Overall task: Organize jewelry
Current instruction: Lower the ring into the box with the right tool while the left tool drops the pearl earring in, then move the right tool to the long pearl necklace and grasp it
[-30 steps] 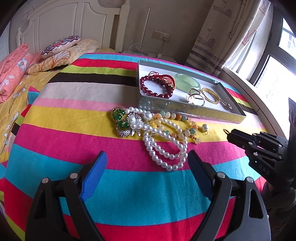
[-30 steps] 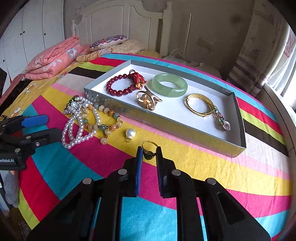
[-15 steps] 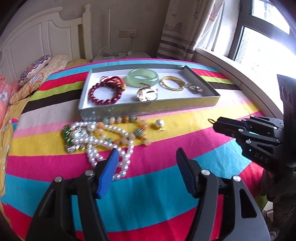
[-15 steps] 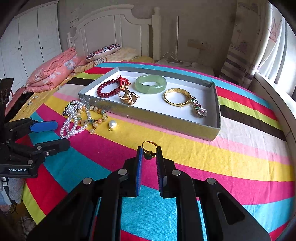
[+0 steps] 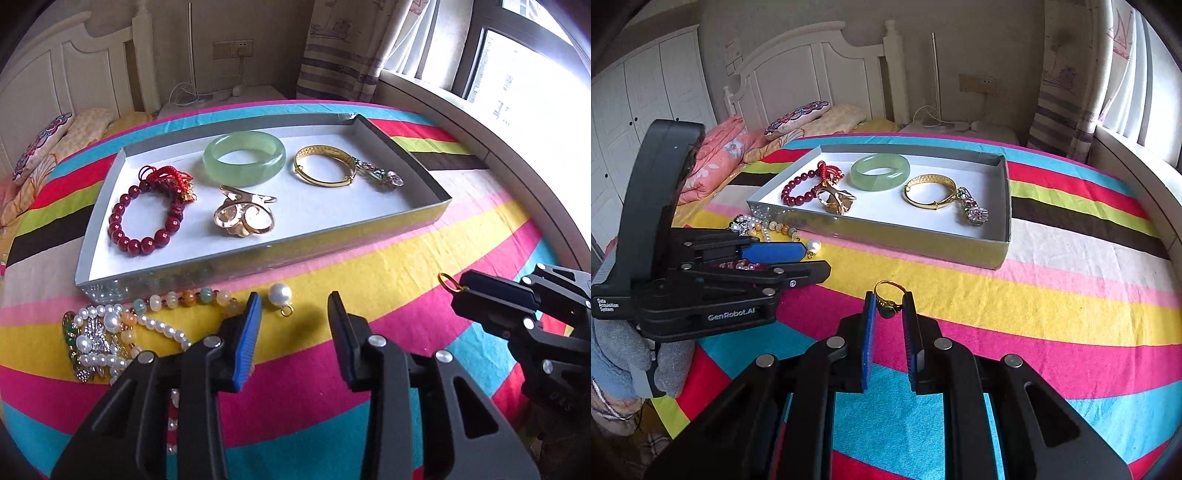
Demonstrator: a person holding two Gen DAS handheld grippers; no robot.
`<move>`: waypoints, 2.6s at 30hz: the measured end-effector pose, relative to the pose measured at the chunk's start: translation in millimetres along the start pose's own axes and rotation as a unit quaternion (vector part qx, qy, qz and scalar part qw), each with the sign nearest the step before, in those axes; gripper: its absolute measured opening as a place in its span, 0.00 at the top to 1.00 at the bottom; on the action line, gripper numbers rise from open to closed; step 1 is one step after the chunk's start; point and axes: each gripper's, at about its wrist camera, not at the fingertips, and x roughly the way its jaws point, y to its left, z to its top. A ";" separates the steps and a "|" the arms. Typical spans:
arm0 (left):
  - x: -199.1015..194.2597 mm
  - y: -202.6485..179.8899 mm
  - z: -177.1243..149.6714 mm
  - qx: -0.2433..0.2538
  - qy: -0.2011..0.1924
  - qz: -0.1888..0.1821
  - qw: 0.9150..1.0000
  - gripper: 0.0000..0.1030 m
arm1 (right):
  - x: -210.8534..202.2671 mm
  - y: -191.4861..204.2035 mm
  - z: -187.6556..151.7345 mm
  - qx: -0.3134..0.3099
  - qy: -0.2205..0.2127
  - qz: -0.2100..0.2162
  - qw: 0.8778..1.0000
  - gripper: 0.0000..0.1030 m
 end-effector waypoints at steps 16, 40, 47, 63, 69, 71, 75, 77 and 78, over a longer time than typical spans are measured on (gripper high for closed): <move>-26.7 -27.9 16.5 0.054 -0.048 0.022 0.997 0.88 | -8.0 -6.2 3.3 0.012 -0.020 0.009 1.000 0.86; 52.4 9.1 88.1 0.005 0.010 0.045 0.999 0.88 | 79.6 -15.9 79.2 -0.028 0.025 -0.030 0.999 0.86; 51.0 13.9 86.2 -0.002 0.002 0.032 0.999 0.85 | 93.8 -11.2 79.2 -0.035 0.050 -0.024 0.998 0.85; -43.8 22.3 44.5 -0.020 -0.117 0.041 0.992 0.22 | 43.5 -55.0 74.3 0.082 -0.033 0.021 0.996 0.70; -87.4 44.5 -12.3 -0.043 -0.136 0.094 0.985 0.12 | 19.3 -46.0 59.5 0.072 -0.043 0.020 0.996 0.70; -94.7 56.5 -30.6 -0.065 -0.129 0.097 0.985 0.11 | 19.3 -35.5 52.0 0.055 -0.032 0.014 0.998 0.70; -101.9 87.5 -62.3 -0.117 -0.109 0.093 0.983 0.11 | 23.5 -7.2 37.3 0.018 -0.008 0.025 0.999 0.36; -102.3 99.4 -73.7 -0.131 -0.103 0.085 0.982 0.11 | 20.1 7.6 32.5 -0.002 -0.015 0.027 1.000 0.16; -101.2 103.8 -79.4 -0.134 -0.098 0.084 0.983 0.11 | 19.2 16.7 31.0 -0.017 -0.012 0.026 0.999 0.16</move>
